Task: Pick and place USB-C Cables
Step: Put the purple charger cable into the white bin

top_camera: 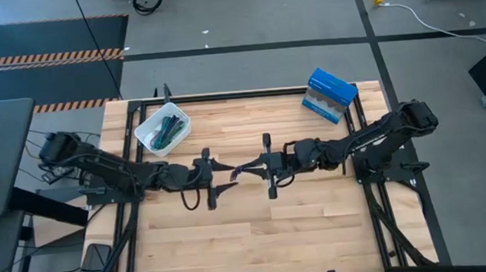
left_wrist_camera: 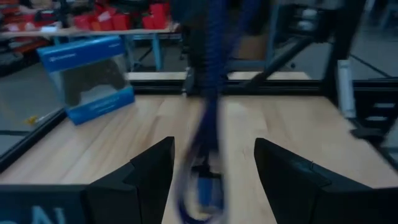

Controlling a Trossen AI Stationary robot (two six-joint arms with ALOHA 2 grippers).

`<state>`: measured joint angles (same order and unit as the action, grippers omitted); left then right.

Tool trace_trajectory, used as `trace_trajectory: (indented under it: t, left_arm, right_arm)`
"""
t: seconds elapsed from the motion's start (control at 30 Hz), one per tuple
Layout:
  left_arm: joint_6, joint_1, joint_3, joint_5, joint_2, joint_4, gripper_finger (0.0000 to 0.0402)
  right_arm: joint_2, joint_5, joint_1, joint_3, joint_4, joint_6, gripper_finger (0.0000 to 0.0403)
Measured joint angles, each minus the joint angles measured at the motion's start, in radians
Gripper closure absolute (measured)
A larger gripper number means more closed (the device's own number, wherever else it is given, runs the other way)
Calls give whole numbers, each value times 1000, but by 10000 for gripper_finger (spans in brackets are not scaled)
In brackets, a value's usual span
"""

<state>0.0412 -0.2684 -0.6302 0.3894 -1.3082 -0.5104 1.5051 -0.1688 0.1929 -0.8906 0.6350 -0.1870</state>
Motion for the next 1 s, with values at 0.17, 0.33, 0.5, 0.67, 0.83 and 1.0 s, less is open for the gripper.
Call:
trace_trajectory:
  t: [0.17, 0.33, 0.5, 0.67, 0.83, 1.0]
  left_arm:
    - [22, 35, 0, 7, -32, -4, 171]
    - [26, 43, 0, 7, -34, -3, 171]
    - [26, 43, 0, 9, -34, 3, 200]
    - [26, 43, 0, 9, -34, 22, 252]
    - [26, 43, 0, 26, -33, 52, 334]
    - [17, 43, 0, 34, -15, 84, 381]
  right_arm:
    - [0, 8, -9, 0, 5, 1, 396]
    - [7, 11, -9, 0, 0, 1, 396]
    - [18, 10, -20, -1, -10, 3, 392]
    - [18, 7, -26, -1, -6, 4, 392]
    - [18, 6, -27, -1, -12, 4, 362]
    - [18, 5, -28, -1, -30, -3, 311]
